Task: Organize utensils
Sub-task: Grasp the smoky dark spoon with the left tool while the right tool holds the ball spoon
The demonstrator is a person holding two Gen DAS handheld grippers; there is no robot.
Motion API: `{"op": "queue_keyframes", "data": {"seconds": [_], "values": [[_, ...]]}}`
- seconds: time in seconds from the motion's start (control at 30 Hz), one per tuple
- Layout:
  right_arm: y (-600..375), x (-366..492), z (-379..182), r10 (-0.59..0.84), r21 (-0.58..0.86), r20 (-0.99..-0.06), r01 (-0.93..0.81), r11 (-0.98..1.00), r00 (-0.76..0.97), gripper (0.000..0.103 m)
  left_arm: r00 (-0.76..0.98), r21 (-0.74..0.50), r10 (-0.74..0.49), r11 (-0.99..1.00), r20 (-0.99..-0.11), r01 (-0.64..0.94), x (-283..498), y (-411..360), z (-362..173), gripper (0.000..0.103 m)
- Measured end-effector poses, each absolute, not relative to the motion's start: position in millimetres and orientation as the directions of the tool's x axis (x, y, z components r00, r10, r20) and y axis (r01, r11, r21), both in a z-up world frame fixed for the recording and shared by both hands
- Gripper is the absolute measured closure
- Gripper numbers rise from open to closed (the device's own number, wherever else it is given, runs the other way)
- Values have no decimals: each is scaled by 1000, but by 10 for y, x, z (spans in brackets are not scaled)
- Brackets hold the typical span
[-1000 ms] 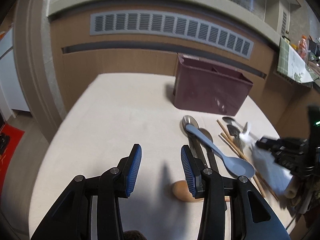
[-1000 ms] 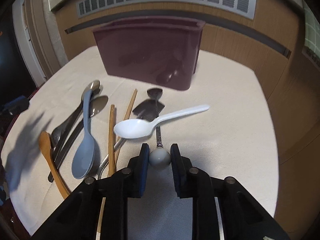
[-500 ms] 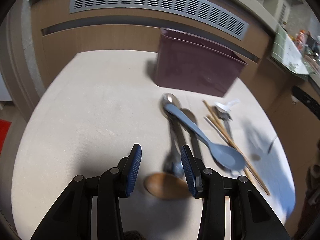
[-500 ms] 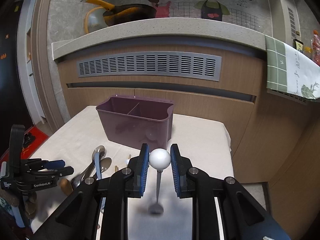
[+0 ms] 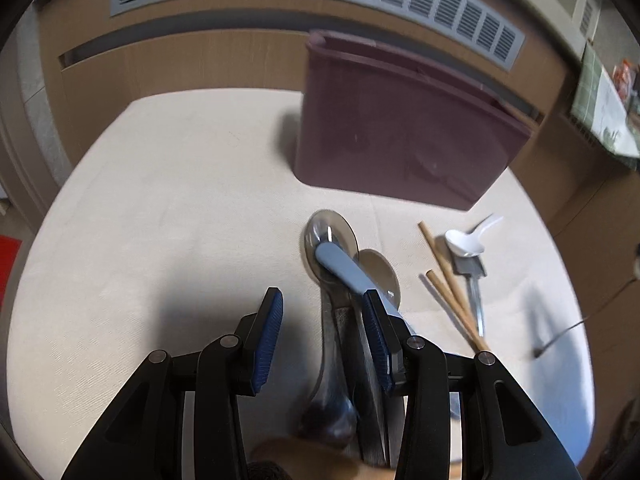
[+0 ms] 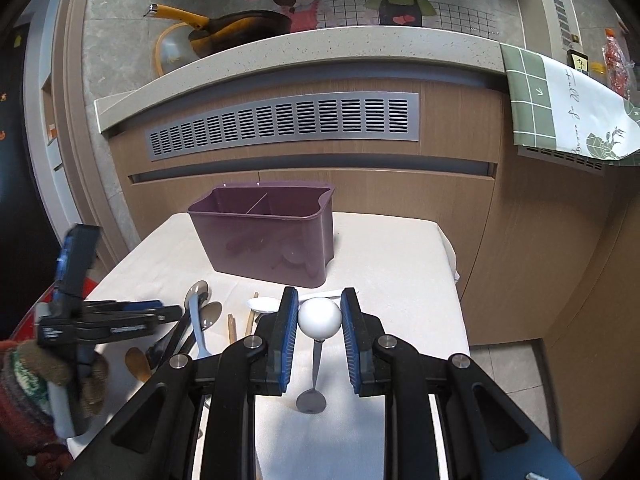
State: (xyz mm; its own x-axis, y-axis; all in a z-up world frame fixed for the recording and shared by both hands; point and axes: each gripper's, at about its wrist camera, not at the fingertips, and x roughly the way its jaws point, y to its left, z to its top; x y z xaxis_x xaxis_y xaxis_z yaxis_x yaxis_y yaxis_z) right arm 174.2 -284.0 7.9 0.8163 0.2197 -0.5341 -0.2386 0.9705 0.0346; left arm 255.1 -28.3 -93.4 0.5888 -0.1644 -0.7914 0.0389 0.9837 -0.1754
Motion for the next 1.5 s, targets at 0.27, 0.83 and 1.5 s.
{"op": "queue_keyframes", "data": {"seconds": [0.27, 0.83, 1.5], "values": [[-2830, 1759, 65, 221, 34, -528, -240, 970, 820, 83, 600, -151, -139, 988, -788, 31, 2899, -371, -960, 60], [-2851, 1746, 64, 214, 31, -521, -233, 972, 826, 83, 602, -51, -136, 986, -787, 157, 2872, -537, -947, 60], [-2781, 1768, 268, 199, 19, -472, -216, 976, 859, 83, 658, -76, -150, 987, -738, 140, 2827, -563, -704, 69]]}}
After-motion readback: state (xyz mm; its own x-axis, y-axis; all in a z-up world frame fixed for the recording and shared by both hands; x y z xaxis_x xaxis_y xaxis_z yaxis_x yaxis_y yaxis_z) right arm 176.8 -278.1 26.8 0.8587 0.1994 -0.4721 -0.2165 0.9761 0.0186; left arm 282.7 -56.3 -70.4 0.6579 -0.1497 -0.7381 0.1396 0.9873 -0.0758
